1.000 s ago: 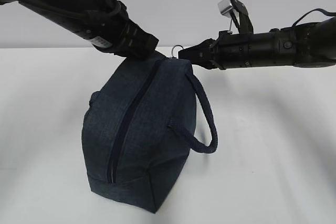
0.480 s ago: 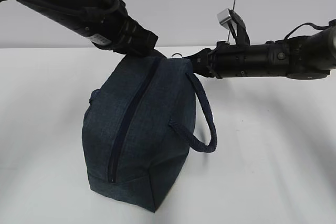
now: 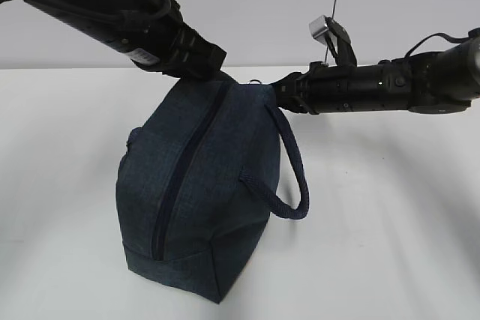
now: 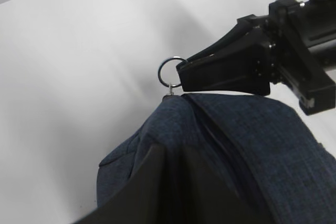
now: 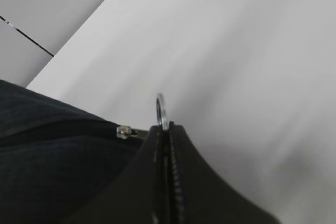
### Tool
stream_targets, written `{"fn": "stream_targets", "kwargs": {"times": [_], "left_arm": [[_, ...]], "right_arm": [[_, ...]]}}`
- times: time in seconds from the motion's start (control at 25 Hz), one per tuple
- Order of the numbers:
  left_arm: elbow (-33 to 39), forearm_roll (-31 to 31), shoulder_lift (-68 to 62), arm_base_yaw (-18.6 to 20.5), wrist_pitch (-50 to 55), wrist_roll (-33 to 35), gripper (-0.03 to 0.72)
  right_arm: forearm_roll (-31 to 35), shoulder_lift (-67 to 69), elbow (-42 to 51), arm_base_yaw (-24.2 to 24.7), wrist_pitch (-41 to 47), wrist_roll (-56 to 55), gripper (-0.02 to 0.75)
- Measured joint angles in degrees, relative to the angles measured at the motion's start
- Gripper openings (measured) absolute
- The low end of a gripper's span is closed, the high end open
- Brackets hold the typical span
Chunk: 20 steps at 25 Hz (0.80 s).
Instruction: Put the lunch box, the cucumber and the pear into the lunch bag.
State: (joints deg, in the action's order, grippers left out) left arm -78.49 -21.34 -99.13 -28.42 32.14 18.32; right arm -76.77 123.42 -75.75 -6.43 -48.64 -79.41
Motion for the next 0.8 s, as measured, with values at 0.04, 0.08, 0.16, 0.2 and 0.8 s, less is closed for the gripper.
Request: {"fn": "stream_targets", "kwargs": {"times": [0.04, 0.08, 0.16, 0.2, 0.8], "left_arm": [[0.0, 0.0, 0.0, 0.0, -0.1, 0.0, 0.018], [0.0, 0.0, 0.0, 0.0, -0.1, 0.0, 0.018], [0.0, 0.0, 0.0, 0.0, -0.1, 0.0, 0.018], [0.0, 0.0, 0.0, 0.0, -0.1, 0.0, 0.018], [0.3, 0.4, 1.9, 0.0, -1.1, 0.2, 0.018]], "right_arm": [[-0.1, 0.2, 0.0, 0.0, 0.1, -0.4, 0.0], [-0.1, 0.6, -0.1, 0.0, 0.1, -0.8, 0.0], [-0.3, 1.6, -0.1, 0.0, 0.2, -1.7, 0.0], [-0.4, 1.9, -0.1, 0.0, 0.3, -1.9, 0.0], [-3.0, 2.3, -0.2, -0.4, 3.7, -4.3, 0.0]]}}
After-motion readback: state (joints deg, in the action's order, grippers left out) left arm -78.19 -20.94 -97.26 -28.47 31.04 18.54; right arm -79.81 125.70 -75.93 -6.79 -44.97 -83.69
